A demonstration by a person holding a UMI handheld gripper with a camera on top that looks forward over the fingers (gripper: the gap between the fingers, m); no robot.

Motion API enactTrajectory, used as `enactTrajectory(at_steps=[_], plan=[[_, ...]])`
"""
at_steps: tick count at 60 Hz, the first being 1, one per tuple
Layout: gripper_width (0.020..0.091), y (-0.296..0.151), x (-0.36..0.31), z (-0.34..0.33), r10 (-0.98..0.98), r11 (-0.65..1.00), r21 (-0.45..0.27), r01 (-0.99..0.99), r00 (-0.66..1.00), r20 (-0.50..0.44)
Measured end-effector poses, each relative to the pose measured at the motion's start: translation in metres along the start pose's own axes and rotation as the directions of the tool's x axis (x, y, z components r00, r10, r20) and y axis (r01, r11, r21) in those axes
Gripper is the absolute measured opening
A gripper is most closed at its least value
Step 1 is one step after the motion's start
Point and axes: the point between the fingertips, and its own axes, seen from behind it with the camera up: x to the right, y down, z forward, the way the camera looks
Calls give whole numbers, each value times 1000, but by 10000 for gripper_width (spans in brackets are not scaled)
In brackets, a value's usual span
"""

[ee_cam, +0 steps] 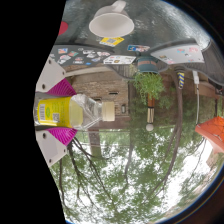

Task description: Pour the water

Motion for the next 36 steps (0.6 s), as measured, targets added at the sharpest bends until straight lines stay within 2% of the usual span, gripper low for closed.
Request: enactTrajectory(at_steps=[4, 6, 8, 12, 16, 22, 26, 36], plan=[[380, 31, -2, -6, 443, 895, -58, -443, 896, -19], [383, 47, -14, -14, 645, 759, -98, -644, 764, -22], [382, 53, -45, -24, 812, 578, -104, -810, 583, -25], [382, 58, -79, -26, 979, 202, -149, -968, 196, 53], [381, 64, -128, -24, 993, -68, -235, -970, -88, 75], [381, 77, -179, -29, 991, -89, -288, -954, -115, 74], [381, 78, -209, -32, 984, -99, -332, -938, -141, 107], [380, 72, -231, -18, 982, -50, -359, -932, -113, 155]])
